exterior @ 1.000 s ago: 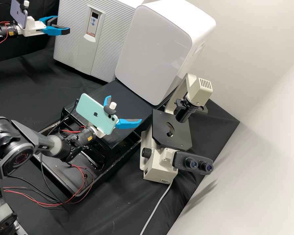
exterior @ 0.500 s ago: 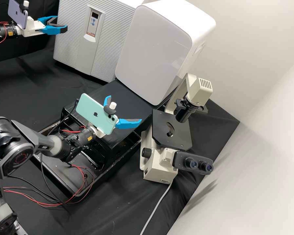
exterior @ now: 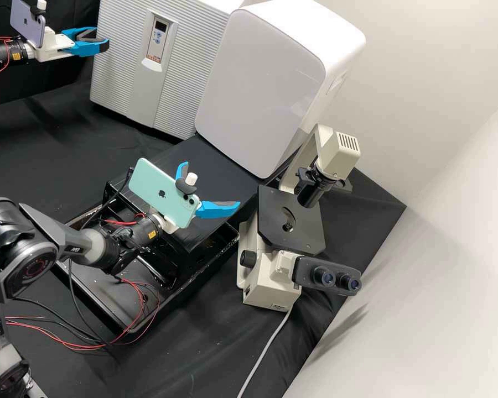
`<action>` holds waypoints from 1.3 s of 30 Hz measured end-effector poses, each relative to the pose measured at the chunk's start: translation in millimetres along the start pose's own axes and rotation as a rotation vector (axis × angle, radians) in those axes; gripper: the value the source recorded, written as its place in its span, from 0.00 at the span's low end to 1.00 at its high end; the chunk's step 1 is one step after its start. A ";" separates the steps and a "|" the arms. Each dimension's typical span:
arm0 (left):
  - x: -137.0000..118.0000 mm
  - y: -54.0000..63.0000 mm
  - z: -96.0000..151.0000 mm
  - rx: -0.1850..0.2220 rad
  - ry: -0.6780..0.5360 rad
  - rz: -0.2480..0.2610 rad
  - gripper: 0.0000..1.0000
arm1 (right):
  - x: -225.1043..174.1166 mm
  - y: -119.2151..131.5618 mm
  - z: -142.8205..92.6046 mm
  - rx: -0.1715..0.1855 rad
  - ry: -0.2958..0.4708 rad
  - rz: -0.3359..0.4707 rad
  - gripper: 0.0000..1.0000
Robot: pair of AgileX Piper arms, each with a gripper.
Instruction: Open the incubator door
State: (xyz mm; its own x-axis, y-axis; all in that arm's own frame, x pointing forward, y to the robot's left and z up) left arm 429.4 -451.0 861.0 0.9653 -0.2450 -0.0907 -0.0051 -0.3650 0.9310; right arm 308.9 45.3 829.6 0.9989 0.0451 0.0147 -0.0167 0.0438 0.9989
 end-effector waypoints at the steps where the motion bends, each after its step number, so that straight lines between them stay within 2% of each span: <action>1: -1.9 0.4 1.0 -0.001 0.001 -0.001 0.00 | 0.0 0.0 0.0 0.000 0.000 0.000 1.00; 14: -31.1 0.6 20.2 -0.012 -0.011 -0.019 0.00 | 0.0 0.0 0.0 0.000 0.000 0.000 1.00; 18: -41.4 -2.6 28.6 -0.020 -0.031 -0.022 0.00 | 0.0 0.0 0.0 0.000 0.000 0.000 1.00; 25: -65.9 -5.0 48.0 0.020 -0.077 -0.057 0.00 | 0.0 0.0 0.0 0.000 0.000 0.000 1.00; 29: -87.8 -7.8 68.2 0.091 -0.152 -0.103 0.00 | 0.0 0.0 0.0 0.000 0.000 0.000 1.00; 33: -109.4 -13.0 97.1 0.164 -0.325 -0.136 0.00 | 0.0 0.0 0.0 0.000 0.000 0.000 1.00; 36: -126.9 -8.4 122.1 0.192 -0.489 -0.090 0.00 | 0.0 0.0 0.0 0.000 0.000 0.000 1.00; 39: -139.6 -3.1 133.8 0.190 -0.556 -0.046 0.00 | 0.0 0.0 0.0 0.000 0.000 0.000 1.00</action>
State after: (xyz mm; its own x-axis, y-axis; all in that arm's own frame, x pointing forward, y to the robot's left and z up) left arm 259.8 -535.8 823.5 0.6841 -0.6405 -0.3490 -0.0626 -0.5282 0.8468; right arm 308.9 45.3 829.6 0.9989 0.0451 0.0147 -0.0167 0.0438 0.9989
